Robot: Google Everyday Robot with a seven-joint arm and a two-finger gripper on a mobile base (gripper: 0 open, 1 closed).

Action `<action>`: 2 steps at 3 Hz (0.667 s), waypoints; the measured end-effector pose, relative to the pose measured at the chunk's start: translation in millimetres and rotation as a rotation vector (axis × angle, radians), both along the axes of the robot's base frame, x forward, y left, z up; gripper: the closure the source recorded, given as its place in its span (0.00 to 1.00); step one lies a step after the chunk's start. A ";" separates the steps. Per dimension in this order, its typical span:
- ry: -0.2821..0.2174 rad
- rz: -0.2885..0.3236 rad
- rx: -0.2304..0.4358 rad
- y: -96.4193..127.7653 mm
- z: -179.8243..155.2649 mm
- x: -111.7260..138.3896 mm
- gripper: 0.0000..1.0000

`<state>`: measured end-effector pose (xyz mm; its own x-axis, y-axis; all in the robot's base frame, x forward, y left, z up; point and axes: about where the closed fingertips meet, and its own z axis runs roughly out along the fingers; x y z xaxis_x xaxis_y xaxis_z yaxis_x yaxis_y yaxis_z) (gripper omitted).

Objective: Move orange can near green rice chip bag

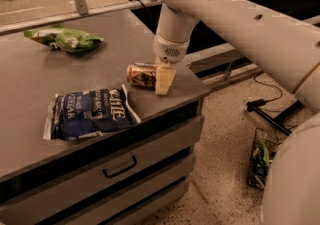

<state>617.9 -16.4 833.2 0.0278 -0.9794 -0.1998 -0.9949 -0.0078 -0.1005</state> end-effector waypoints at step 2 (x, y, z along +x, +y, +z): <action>0.000 0.001 0.001 0.3 0.4 -0.2 1.00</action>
Offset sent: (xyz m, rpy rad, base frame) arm -0.0020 -0.0006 0.0054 0.0046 -0.0024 0.0025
